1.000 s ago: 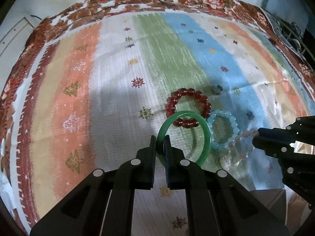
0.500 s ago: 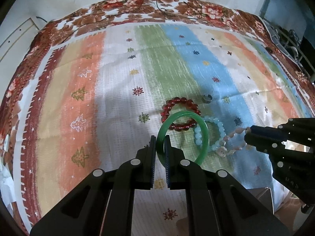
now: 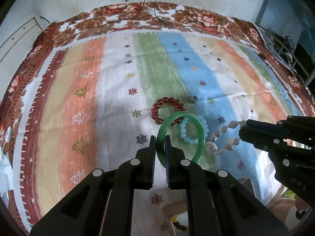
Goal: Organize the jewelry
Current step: 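Carry the green bangle and white-pink bracelet over the silver tin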
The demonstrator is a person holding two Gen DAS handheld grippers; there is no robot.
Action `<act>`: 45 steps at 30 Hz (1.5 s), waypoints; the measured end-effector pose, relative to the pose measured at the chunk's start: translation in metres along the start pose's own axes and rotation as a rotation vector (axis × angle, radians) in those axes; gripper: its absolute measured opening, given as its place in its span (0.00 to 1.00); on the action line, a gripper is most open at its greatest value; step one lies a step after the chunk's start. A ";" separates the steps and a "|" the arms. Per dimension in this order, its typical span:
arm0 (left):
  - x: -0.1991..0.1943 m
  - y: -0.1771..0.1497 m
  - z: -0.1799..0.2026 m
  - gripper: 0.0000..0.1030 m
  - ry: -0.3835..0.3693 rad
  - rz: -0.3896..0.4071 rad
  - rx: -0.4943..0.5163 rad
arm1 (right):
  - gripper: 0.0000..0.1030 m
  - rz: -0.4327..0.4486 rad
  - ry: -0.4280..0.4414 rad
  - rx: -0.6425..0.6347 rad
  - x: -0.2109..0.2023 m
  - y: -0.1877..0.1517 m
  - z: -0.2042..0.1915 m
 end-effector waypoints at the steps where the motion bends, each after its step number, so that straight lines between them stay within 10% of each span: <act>1: -0.002 -0.001 0.001 0.08 -0.001 0.005 -0.002 | 0.11 0.005 0.002 -0.003 -0.003 -0.001 -0.003; 45: -0.090 -0.102 0.033 0.08 -0.080 0.106 0.039 | 0.11 0.050 0.072 -0.042 -0.069 -0.097 -0.038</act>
Point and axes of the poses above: each gripper's, at about its wrist camera, not at the fingertips, and x roughly the way its jaws point, z to its right, y to its top, the point moved 2 cm from there along x, roughly the way its jaws point, and after that the axes turned 3 degrees about y, right-handed, at the moved point
